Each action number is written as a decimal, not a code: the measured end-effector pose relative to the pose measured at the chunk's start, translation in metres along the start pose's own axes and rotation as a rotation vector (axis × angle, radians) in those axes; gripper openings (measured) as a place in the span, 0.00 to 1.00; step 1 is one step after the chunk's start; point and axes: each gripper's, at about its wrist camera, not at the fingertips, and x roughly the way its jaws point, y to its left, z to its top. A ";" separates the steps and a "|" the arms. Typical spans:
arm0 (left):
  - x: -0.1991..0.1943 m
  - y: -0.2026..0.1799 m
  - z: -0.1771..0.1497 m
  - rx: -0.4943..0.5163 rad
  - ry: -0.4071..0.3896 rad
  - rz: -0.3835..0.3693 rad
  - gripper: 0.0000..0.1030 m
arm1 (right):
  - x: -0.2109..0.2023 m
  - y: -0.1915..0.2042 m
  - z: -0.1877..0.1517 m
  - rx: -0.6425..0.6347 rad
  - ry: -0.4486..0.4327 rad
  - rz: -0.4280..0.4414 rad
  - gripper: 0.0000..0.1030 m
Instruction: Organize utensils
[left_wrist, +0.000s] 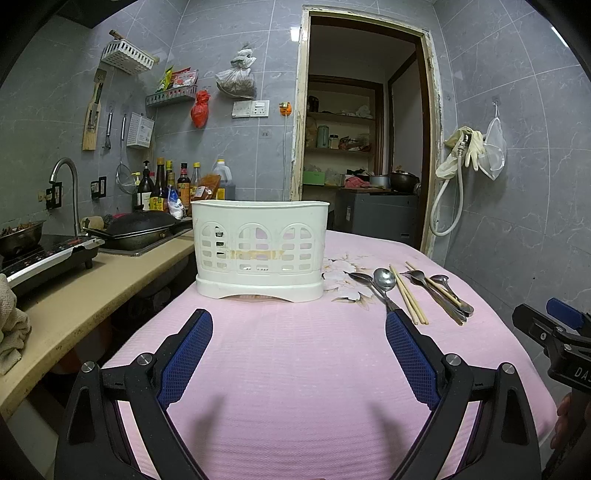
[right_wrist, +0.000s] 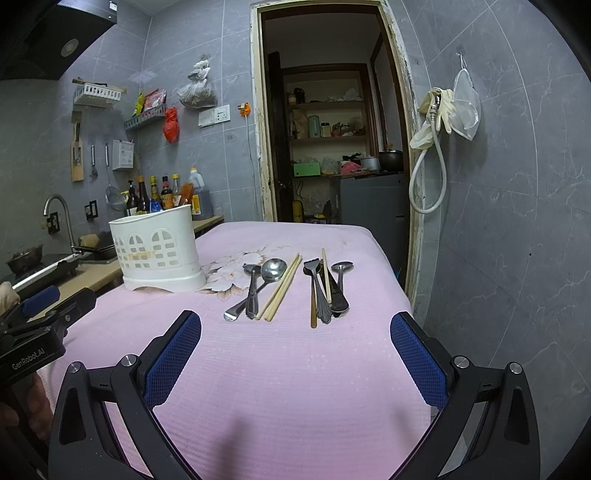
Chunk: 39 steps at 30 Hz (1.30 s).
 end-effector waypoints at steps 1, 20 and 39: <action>0.000 0.000 0.000 0.000 0.000 0.001 0.89 | 0.000 0.000 0.000 0.000 0.000 0.000 1.00; 0.001 0.001 0.000 0.001 0.000 0.001 0.89 | 0.000 0.000 0.001 0.000 0.003 0.001 1.00; 0.000 0.002 -0.003 -0.002 0.005 0.005 0.89 | 0.000 0.006 -0.005 0.003 0.010 0.005 1.00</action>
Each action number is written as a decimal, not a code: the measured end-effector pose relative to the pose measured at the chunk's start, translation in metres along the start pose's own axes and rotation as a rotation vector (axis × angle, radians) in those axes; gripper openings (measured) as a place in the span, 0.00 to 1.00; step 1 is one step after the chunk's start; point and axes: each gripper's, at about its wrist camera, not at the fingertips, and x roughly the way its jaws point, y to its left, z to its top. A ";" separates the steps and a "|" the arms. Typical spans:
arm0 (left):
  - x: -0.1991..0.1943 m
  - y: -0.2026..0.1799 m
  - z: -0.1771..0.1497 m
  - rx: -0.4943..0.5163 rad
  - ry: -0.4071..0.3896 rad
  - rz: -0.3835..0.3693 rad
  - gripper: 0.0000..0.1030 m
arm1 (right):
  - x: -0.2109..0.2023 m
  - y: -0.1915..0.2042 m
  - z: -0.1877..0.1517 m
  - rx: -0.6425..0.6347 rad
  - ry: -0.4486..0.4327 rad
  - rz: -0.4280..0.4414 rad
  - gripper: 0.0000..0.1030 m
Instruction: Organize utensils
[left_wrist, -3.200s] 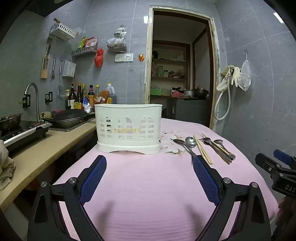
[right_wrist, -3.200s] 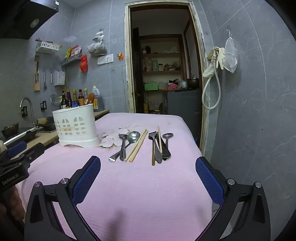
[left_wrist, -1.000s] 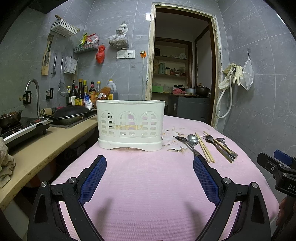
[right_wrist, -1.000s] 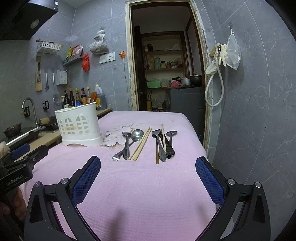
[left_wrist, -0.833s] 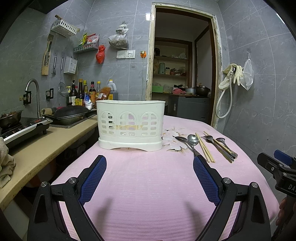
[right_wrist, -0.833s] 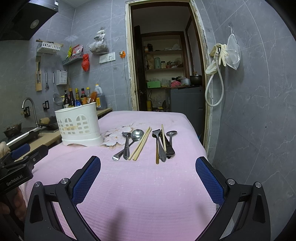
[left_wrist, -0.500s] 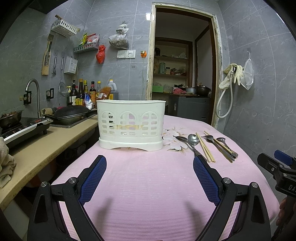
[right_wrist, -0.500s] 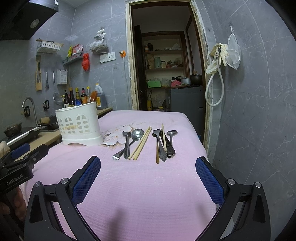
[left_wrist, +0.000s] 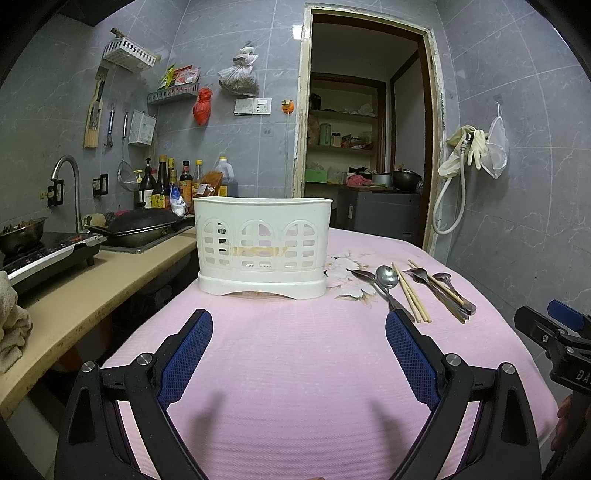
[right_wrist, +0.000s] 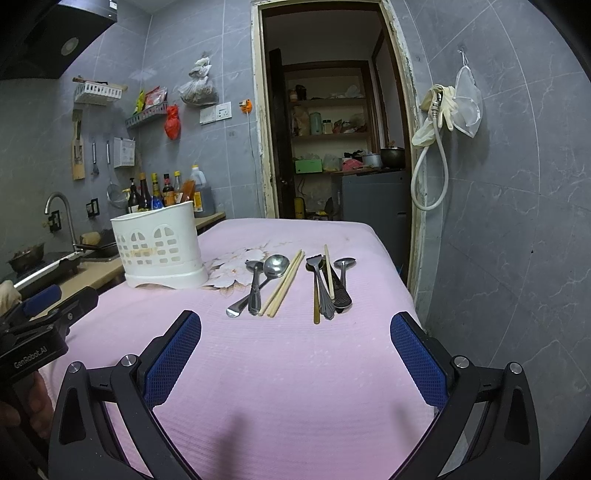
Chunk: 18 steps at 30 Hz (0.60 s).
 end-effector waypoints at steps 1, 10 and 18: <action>-0.001 0.001 0.000 -0.001 -0.001 0.001 0.89 | 0.000 -0.001 0.001 0.000 0.001 -0.001 1.00; 0.013 -0.001 0.016 0.015 0.028 0.023 0.89 | 0.004 -0.009 0.011 -0.030 -0.021 -0.059 1.00; 0.051 -0.011 0.049 0.046 0.091 -0.098 0.89 | 0.030 -0.039 0.049 -0.080 -0.022 -0.111 1.00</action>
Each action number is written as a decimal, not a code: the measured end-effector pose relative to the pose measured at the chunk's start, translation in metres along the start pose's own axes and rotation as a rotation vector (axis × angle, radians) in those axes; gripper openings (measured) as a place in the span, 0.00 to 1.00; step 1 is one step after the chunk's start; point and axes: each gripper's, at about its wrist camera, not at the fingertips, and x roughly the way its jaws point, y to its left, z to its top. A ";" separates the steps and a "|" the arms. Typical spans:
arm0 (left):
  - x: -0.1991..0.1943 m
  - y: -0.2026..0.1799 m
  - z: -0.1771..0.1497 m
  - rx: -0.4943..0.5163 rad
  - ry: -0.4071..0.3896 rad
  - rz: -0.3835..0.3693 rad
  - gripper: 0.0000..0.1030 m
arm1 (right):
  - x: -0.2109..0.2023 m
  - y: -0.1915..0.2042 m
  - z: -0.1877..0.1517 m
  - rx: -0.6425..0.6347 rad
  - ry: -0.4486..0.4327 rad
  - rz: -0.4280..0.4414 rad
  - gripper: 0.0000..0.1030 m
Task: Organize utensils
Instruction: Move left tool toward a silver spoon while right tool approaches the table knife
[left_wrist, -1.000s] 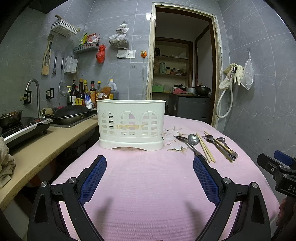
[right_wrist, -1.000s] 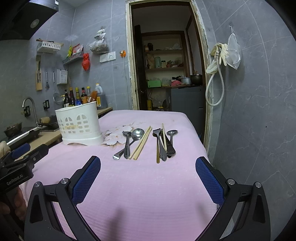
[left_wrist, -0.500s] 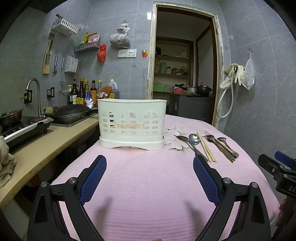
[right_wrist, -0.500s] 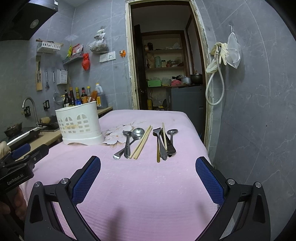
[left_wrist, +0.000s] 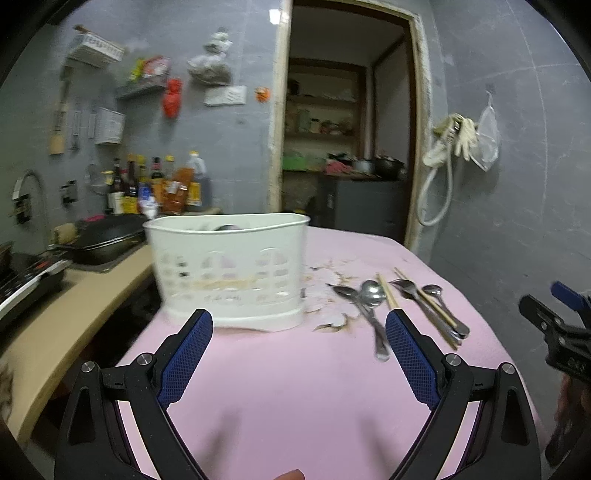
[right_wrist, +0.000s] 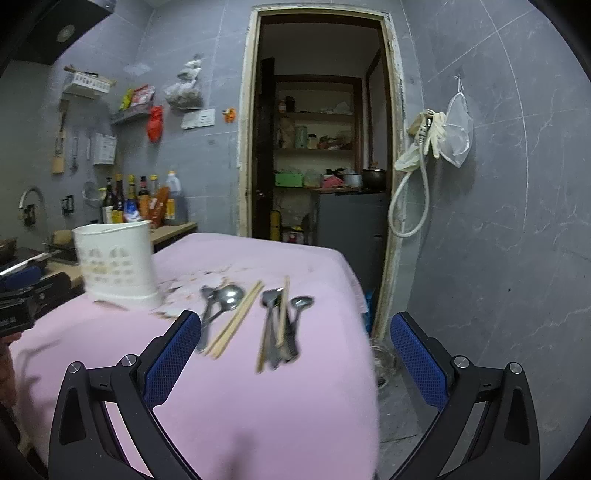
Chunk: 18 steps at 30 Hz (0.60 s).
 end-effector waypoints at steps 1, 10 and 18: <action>0.009 -0.002 0.004 0.006 0.025 -0.021 0.89 | 0.005 -0.003 0.003 -0.003 0.010 0.004 1.00; 0.073 -0.022 0.024 0.026 0.215 -0.137 0.89 | 0.065 -0.025 0.025 -0.057 0.145 0.043 1.00; 0.127 -0.045 0.035 0.079 0.342 -0.187 0.58 | 0.130 -0.034 0.023 -0.081 0.325 0.129 0.71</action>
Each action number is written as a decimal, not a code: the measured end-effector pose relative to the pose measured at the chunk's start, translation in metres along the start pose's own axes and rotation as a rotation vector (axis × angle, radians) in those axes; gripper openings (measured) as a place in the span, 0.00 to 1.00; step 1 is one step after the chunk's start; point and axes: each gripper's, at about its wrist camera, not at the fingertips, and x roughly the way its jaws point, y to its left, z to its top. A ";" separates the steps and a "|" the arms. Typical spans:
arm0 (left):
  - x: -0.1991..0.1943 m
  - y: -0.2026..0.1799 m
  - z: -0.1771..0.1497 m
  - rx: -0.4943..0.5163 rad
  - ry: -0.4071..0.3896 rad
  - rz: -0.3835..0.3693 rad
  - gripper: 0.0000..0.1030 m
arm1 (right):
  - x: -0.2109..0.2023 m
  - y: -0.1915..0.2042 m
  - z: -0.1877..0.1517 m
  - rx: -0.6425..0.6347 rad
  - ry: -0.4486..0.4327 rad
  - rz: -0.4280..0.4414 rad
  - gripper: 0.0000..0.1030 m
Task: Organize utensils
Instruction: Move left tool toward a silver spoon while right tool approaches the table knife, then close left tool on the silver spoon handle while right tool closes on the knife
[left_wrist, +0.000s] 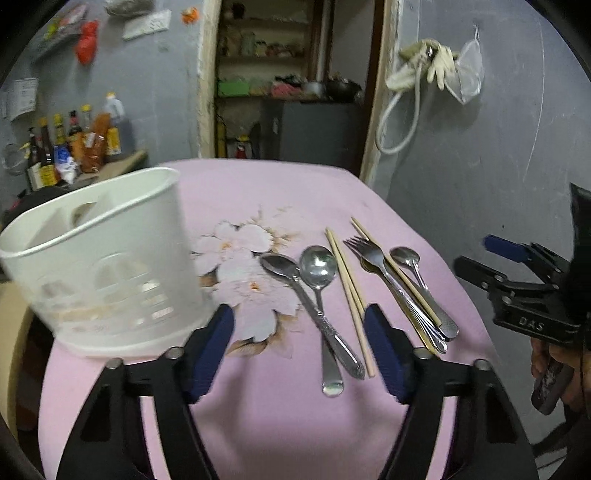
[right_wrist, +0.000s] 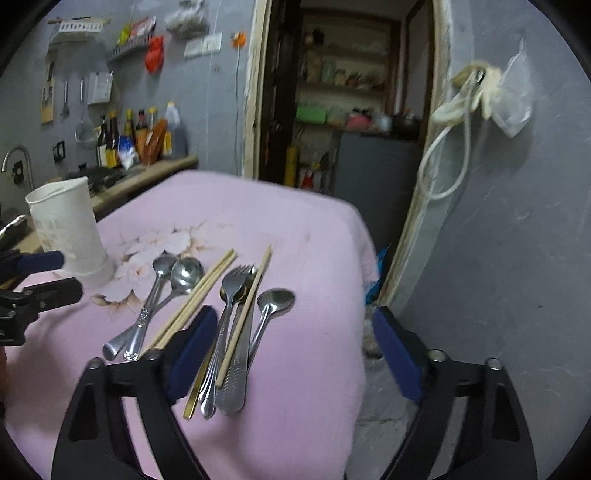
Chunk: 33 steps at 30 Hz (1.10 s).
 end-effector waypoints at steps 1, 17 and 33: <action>0.007 0.000 0.003 0.003 0.019 -0.006 0.53 | 0.004 -0.002 0.000 0.005 0.016 0.014 0.69; 0.094 0.039 0.021 -0.106 0.220 -0.055 0.22 | 0.057 -0.010 0.002 -0.018 0.169 0.144 0.35; 0.105 0.043 0.034 -0.098 0.240 -0.152 0.05 | 0.074 -0.023 0.010 0.113 0.202 0.326 0.10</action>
